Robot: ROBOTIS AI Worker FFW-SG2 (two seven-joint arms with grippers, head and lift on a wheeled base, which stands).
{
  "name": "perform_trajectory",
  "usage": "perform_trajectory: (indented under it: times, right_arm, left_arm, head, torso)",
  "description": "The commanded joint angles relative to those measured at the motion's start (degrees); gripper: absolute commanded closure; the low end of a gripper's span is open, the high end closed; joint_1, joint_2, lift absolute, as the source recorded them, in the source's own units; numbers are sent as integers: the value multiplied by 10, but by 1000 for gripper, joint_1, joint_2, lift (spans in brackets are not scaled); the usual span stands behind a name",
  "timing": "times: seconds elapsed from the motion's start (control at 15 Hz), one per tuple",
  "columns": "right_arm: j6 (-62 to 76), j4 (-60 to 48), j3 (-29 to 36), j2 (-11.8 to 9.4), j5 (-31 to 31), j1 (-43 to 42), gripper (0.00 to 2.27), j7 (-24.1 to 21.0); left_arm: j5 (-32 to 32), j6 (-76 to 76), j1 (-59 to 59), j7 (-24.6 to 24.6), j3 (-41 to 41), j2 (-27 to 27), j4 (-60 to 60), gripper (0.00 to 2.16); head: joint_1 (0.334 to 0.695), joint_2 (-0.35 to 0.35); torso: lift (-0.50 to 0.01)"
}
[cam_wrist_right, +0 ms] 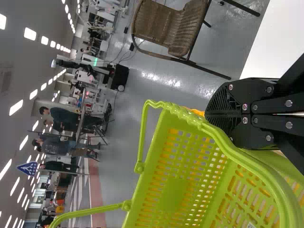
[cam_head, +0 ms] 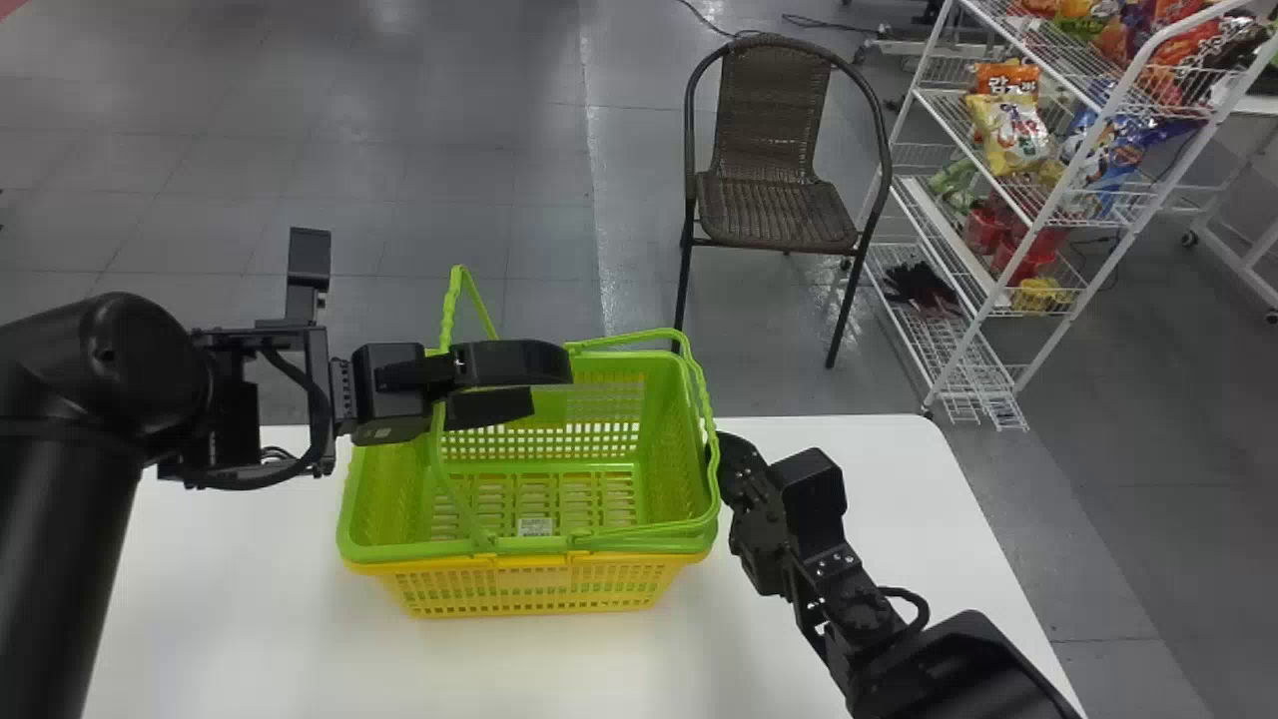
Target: Grasp handle with right gripper to insert into left gripper then lift and swing left to center
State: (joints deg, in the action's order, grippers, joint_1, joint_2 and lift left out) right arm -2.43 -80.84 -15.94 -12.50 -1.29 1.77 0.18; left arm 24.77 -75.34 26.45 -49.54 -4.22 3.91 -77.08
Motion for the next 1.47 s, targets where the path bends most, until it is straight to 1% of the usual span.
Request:
perform_trajectory:
  times: [0.0,0.4,0.67,1.4]
  right_arm:
    - [-9,-16,-2,0,1,4,2236,0]
    - [-30,-59,-25,4,4,7,2236,-5]
    - [-44,-78,-36,12,3,7,2233,-7]
    - [-53,-71,-80,35,-9,-12,2233,-11]
  left_arm:
    - [-1,3,0,1,1,0,0,73]
    - [0,3,-3,4,0,0,0,73]
    - [0,3,-3,6,0,-1,1,73]
    - [-2,14,-3,9,3,-14,4,73]
  head:
    - [695,-123]
    - [695,-104]
    - [695,-81]
    - [695,-41]
  torso:
    - [0]
    - [0]
    - [0]
    - [0]
